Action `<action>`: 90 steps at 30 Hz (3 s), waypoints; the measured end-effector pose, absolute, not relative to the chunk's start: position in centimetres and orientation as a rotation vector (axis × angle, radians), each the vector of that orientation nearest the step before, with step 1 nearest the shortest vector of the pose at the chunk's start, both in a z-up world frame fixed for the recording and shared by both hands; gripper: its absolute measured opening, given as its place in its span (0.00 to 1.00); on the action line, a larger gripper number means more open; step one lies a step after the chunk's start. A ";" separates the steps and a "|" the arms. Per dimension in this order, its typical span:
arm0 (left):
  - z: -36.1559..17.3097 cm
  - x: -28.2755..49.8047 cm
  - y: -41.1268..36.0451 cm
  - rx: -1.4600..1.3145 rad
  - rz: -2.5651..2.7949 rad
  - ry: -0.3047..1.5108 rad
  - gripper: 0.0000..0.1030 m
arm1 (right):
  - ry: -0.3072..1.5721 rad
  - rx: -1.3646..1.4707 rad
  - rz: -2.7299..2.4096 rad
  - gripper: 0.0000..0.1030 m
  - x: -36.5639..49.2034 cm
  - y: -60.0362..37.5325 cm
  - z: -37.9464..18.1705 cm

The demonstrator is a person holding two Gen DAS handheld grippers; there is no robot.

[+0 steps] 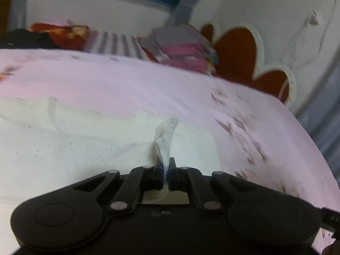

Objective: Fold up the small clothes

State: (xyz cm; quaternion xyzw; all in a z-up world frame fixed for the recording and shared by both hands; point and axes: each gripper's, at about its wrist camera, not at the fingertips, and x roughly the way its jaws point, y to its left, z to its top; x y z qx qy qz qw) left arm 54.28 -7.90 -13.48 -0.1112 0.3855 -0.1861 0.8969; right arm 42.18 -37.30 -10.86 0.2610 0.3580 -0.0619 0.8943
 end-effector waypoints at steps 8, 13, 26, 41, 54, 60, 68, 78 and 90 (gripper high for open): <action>-14.1 52.3 -9.9 -0.230 -0.445 0.799 0.79 | 0.743 0.570 -0.049 0.35 42.2 -38.9 -9.9; -12.0 48.5 -1.9 -0.236 -0.343 0.706 0.76 | 0.748 0.527 0.027 0.49 44.7 -35.2 -9.8; -13.6 45.9 15.6 -0.262 0.029 0.738 0.61 | 0.847 0.489 0.146 0.54 50.6 -28.2 -13.0; -14.4 47.4 16.9 -0.151 -0.017 0.820 0.43 | 0.852 0.392 0.220 0.04 52.4 -24.5 -11.6; -13.8 47.3 18.1 -0.196 -0.044 0.832 0.28 | 0.824 0.346 0.122 0.04 50.2 -27.0 -12.1; -13.2 47.4 16.9 -0.190 -0.091 0.837 0.34 | 0.820 0.358 0.114 0.04 50.2 -26.6 -11.7; -14.4 48.6 17.5 -0.247 -0.062 0.843 0.34 | 0.787 0.349 0.121 0.04 49.0 -26.4 -10.8; -14.2 48.7 17.1 -0.198 -0.080 0.865 0.35 | 0.877 0.352 0.087 0.04 49.8 -27.0 -14.1; -11.9 51.0 12.5 -0.156 -0.262 0.744 0.41 | 0.797 0.314 0.101 0.27 51.1 -27.5 -12.4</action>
